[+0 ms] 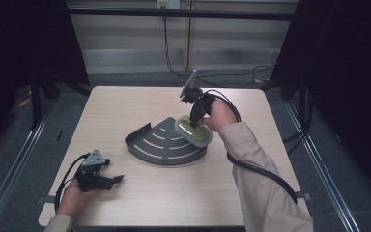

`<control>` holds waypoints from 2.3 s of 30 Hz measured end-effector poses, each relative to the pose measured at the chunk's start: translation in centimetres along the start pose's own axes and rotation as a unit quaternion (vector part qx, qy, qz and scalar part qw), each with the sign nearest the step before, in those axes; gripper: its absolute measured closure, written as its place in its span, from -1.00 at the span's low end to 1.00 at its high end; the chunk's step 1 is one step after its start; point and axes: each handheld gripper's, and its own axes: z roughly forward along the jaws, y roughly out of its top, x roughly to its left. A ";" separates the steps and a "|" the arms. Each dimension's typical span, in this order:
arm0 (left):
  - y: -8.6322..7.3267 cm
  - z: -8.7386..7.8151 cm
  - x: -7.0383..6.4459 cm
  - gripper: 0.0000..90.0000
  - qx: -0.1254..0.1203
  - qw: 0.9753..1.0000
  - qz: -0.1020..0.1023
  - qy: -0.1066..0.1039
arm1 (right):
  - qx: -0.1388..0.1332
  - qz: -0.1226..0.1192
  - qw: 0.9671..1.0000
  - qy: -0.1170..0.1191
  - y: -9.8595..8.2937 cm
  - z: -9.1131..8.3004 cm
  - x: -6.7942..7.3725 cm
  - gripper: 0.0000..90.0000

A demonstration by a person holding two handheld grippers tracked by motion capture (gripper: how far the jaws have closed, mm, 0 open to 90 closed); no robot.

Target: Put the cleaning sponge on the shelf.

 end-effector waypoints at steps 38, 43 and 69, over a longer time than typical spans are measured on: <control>0.0 0.0 -0.1 -0.68 0.001 1.000 0.002 0.003 | 0.002 0.010 1.000 0.013 1.4 2.5 0.6 0.59; 0.0 0.0 -0.1 -0.68 0.001 1.000 0.002 0.003 | 0.002 0.011 1.000 0.017 1.4 2.9 0.8 0.59; 0.0 0.0 -0.1 -0.68 0.000 1.000 0.002 0.004 | 0.012 0.018 1.000 0.017 1.6 5.0 1.3 0.59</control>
